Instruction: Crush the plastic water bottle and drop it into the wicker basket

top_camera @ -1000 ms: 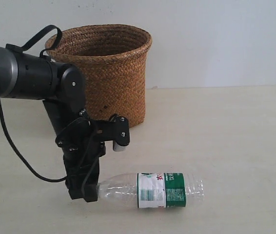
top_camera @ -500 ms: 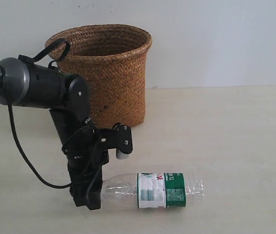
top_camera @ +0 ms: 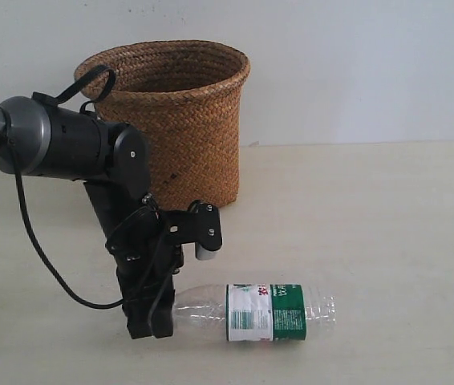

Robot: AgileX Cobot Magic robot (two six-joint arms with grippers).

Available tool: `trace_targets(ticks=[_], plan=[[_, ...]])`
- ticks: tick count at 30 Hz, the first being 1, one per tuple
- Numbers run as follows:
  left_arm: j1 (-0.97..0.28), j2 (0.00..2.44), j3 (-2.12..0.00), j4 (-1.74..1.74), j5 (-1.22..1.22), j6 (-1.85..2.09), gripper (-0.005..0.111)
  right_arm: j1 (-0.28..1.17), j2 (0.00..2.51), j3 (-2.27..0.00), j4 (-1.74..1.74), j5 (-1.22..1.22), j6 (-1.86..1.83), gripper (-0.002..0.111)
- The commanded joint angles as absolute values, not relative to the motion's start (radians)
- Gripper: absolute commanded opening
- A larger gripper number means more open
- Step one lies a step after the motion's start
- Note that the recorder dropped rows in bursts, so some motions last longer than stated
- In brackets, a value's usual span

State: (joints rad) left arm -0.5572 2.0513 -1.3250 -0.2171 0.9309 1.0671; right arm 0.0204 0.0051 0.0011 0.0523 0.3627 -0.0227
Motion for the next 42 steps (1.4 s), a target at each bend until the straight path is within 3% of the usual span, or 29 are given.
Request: trace_targets(ticks=[1,6,31,38,42], plan=[[-0.563,2.049,-1.334,-0.236,0.933,1.078,0.024,0.023,0.000,0.000,0.047,0.364,-0.023,0.000],[-0.563,2.049,-1.334,-0.236,0.942,1.078,0.004,0.023,0.000,0.000,0.047,0.364,-0.023,0.000],[-0.563,2.049,-1.332,-0.132,1.026,1.020,0.004,0.023,0.000,0.000,0.047,0.353,-0.023,0.000],[-0.563,2.049,-1.332,-0.078,1.025,1.020,0.004,0.023,0.000,0.000,0.086,0.201,-0.023,0.000],[-0.563,2.049,-1.332,-0.090,1.018,1.020,0.004,0.023,0.000,0.000,0.221,-0.032,0.101,0.000]])
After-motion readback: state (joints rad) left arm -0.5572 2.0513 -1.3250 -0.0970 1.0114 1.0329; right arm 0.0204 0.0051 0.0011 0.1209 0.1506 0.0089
